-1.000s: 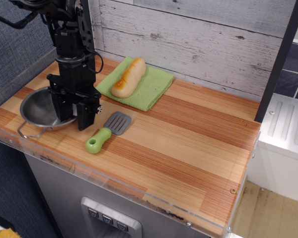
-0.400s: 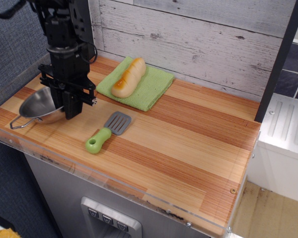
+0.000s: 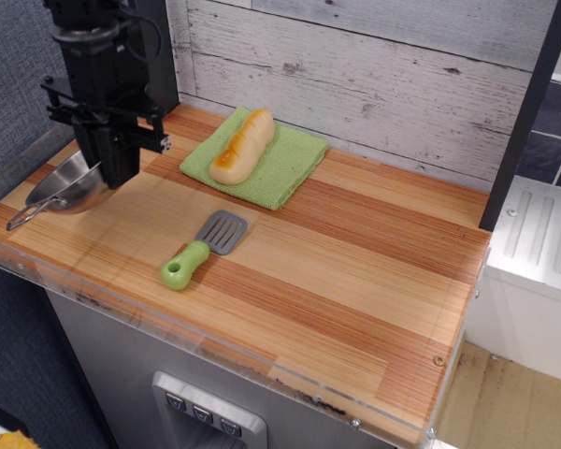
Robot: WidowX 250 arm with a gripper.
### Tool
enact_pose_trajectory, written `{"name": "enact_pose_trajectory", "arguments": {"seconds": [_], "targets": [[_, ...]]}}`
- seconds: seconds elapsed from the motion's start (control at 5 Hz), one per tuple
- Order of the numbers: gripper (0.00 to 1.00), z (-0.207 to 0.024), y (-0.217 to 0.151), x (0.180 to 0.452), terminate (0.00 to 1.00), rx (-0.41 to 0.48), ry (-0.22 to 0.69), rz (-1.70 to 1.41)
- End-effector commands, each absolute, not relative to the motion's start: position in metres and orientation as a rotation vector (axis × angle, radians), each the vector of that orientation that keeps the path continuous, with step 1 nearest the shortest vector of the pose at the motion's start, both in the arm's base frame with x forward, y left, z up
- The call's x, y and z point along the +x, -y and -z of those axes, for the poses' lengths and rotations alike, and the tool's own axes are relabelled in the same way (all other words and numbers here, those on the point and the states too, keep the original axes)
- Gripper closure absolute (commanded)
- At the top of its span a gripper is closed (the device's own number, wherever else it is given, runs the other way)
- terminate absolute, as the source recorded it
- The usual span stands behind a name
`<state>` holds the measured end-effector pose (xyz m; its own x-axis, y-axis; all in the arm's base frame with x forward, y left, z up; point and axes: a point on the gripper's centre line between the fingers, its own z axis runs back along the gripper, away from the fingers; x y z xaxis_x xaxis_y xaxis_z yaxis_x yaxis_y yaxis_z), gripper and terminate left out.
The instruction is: Move the silver bowl to the right side of the spatula
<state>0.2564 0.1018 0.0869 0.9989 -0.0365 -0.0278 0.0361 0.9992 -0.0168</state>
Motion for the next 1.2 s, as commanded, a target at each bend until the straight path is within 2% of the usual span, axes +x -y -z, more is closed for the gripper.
{"name": "enact_pose_trajectory", "arguments": {"seconds": [0.0,0.2,0.4,0.6,0.8,1.0], "targets": [[1.00,-0.107,-0.019,0.264,0.00,-0.093,0.032,0.233],[1.00,-0.099,0.031,0.265,0.00,-0.139,0.035,0.282],[1.00,-0.092,0.062,0.267,0.00,-0.149,0.033,0.317],[1.00,-0.072,0.080,0.280,0.00,-0.184,0.005,0.339],[1.00,-0.052,0.080,0.292,0.00,-0.216,-0.049,0.319],[1.00,-0.036,0.079,0.294,0.00,-0.209,-0.099,0.335]]}}
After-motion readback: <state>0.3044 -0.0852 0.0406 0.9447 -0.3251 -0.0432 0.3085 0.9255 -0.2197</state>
